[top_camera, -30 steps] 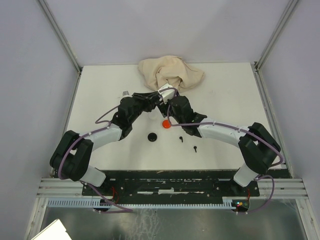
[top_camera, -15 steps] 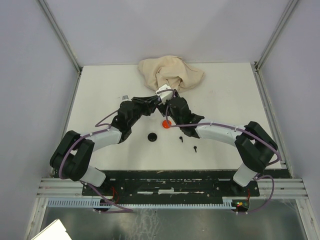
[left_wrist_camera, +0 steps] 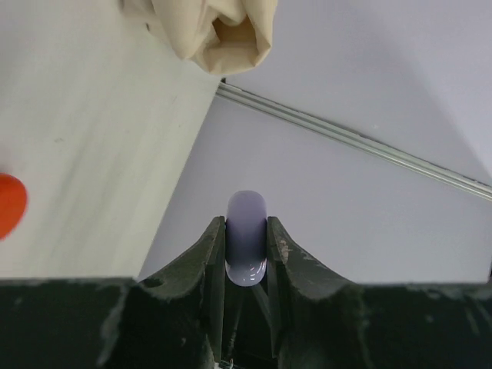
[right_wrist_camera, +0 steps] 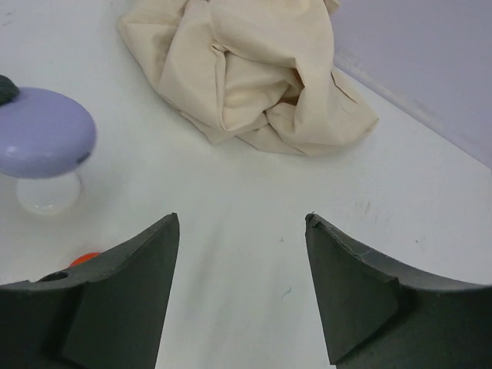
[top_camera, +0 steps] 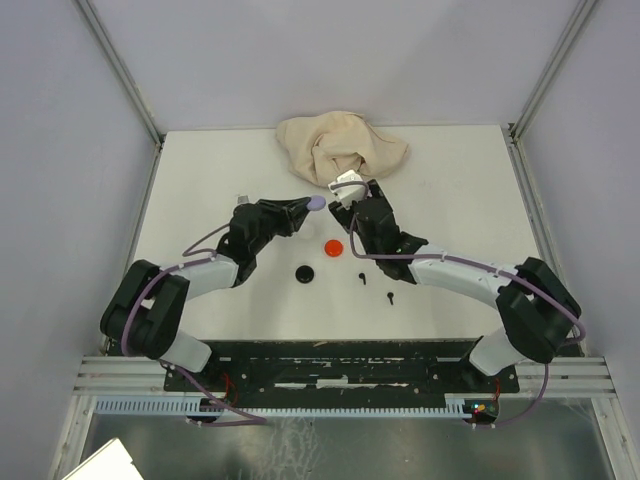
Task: Insert the wireless bluetooth earbuds into the charging case
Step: Place the charging case at the center of the board.
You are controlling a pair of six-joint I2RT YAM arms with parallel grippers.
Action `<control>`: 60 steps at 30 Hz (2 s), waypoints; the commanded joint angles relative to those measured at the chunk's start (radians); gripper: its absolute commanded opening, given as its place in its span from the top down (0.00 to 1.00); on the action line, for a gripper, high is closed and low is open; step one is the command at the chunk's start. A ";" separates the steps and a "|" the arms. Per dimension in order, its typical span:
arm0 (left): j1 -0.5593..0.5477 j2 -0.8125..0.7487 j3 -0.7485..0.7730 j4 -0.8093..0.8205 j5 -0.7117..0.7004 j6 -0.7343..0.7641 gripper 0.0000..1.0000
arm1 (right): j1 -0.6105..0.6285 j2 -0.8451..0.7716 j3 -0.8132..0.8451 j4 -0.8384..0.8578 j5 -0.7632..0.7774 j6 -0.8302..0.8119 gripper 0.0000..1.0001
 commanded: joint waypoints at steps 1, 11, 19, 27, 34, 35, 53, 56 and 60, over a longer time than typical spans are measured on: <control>0.081 -0.047 0.000 -0.067 0.034 0.189 0.97 | -0.026 -0.088 0.043 -0.183 0.053 0.089 0.25; 0.177 -0.195 -0.146 -0.210 -0.070 0.545 0.97 | -0.076 -0.185 0.058 -0.385 -0.102 0.206 0.21; 0.178 -0.196 -0.212 -0.183 -0.098 0.629 0.97 | -0.091 -0.104 0.146 -0.529 -0.376 0.263 0.17; 0.178 -0.171 -0.251 -0.140 -0.123 0.676 0.97 | -0.083 0.058 0.254 -0.595 -0.608 0.298 0.24; 0.178 -0.128 -0.272 -0.094 -0.126 0.702 0.97 | -0.050 0.158 0.317 -0.605 -0.638 0.301 0.25; 0.178 -0.119 -0.274 -0.083 -0.123 0.702 0.97 | -0.045 0.168 0.323 -0.607 -0.639 0.301 0.25; 0.178 -0.057 -0.277 -0.069 -0.137 0.761 0.91 | 0.027 0.309 0.425 -0.653 -0.735 0.271 0.25; 0.178 -0.057 -0.277 -0.076 -0.138 0.767 0.81 | 0.035 0.323 0.430 -0.672 -0.751 0.267 0.25; 0.178 -0.059 -0.277 -0.090 -0.143 0.771 0.69 | 0.050 0.333 0.426 -0.687 -0.763 0.259 0.25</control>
